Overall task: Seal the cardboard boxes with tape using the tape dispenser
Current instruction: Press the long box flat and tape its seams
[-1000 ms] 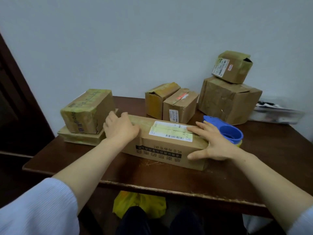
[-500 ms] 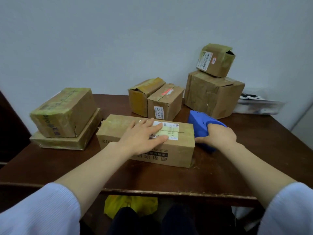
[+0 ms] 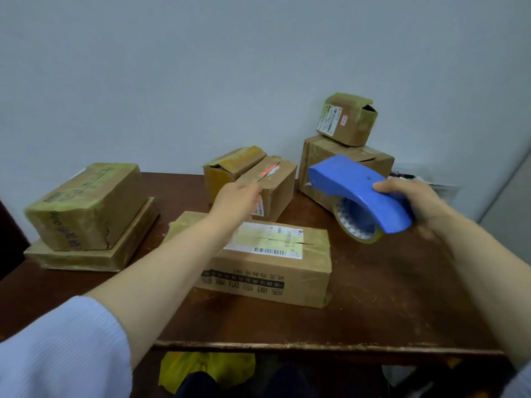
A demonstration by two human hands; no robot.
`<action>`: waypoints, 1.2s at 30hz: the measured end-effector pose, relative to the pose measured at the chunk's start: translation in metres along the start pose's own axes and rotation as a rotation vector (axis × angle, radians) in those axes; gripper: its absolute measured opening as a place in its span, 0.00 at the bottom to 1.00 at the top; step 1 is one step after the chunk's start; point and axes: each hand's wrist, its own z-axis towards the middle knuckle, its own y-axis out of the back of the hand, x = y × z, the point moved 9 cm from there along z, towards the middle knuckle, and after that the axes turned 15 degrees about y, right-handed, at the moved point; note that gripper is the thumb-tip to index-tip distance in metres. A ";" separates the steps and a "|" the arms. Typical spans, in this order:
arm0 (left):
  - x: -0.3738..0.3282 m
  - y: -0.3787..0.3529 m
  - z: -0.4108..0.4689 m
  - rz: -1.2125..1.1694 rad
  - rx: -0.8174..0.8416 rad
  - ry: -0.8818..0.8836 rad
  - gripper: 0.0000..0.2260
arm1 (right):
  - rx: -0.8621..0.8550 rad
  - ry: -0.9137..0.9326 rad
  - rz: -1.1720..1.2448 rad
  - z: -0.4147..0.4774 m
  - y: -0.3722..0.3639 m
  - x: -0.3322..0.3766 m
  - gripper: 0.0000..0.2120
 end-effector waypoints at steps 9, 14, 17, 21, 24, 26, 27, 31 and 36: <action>-0.001 -0.015 -0.012 -0.360 0.378 0.454 0.36 | 0.193 0.020 -0.011 -0.004 -0.053 0.028 0.17; 0.003 -0.007 -0.012 -0.384 0.392 0.455 0.30 | 0.245 0.042 -0.073 -0.002 -0.073 0.034 0.17; 0.002 0.001 -0.010 -0.401 0.362 0.410 0.16 | 0.267 0.056 -0.099 -0.001 -0.083 0.036 0.18; 0.003 0.009 -0.008 -0.413 0.324 0.346 0.08 | 0.300 0.048 -0.091 -0.001 -0.096 0.038 0.19; 0.008 0.020 -0.001 -0.441 0.259 0.329 0.07 | 0.338 0.035 -0.103 -0.002 -0.105 0.038 0.18; 0.009 0.031 0.004 -0.411 0.175 0.293 0.06 | 0.389 0.042 -0.123 -0.005 -0.112 0.038 0.15; 0.009 0.037 0.007 -0.379 0.124 0.265 0.07 | 0.421 0.052 -0.136 -0.006 -0.116 0.039 0.12; 0.003 0.058 0.008 -0.306 -0.007 0.149 0.05 | 0.522 0.068 -0.197 -0.012 -0.130 0.042 0.07; 0.001 0.083 0.013 -0.221 -0.134 0.084 0.04 | 0.616 0.067 -0.257 -0.017 -0.151 0.041 0.17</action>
